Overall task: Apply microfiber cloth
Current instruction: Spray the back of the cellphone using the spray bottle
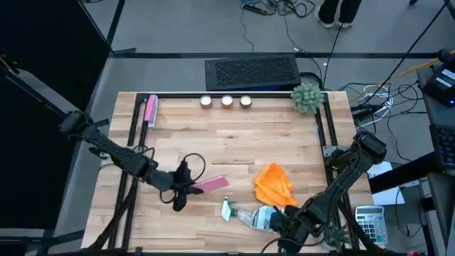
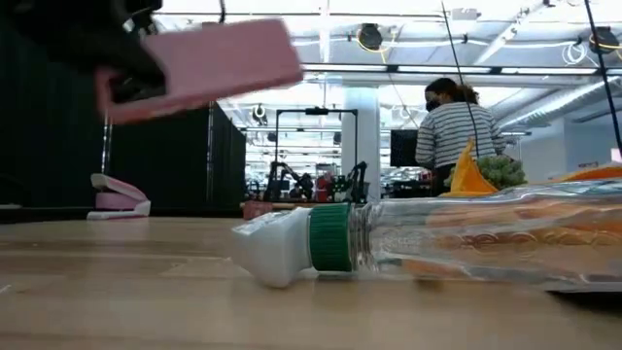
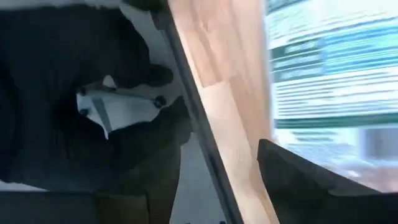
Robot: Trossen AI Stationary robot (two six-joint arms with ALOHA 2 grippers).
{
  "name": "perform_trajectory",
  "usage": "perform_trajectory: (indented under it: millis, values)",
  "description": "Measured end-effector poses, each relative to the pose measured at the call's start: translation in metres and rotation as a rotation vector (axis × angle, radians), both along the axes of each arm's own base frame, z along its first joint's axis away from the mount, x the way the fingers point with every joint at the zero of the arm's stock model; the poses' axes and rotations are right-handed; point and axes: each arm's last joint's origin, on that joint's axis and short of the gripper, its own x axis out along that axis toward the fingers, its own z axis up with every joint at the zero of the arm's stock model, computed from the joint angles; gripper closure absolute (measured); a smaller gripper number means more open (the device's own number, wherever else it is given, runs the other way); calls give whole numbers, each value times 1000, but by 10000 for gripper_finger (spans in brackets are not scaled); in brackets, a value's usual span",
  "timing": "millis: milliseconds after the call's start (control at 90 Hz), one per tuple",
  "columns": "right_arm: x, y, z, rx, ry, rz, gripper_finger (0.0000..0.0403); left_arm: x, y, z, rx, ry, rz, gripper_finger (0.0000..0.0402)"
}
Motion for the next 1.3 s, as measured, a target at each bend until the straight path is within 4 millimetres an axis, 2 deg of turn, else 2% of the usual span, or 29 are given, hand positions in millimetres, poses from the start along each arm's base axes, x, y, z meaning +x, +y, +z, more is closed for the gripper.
perform_trajectory:
  millis: [111,200,500,622,789,1078,1300]
  values:
    - [-15,-13,17,-119,-90,-88,222,-7,-2,-10,3,23,7,384]
    - [-21,-16,19,-191,-123,-115,228,-8,-8,-15,15,40,-20,384]
    - [-18,2,-13,-302,-82,-80,244,-2,-28,-48,56,100,-60,384]
    - [-21,6,-16,-298,-74,-84,250,-1,-31,-56,57,121,-58,384]
    - [-21,7,-17,-291,-67,-106,259,-2,-32,-58,61,125,-63,384]
    - [-17,12,-32,-323,-44,-106,262,0,-31,-58,91,118,-78,384]
    - [-17,12,-32,-332,-63,-117,262,1,-30,-61,118,126,-81,384]
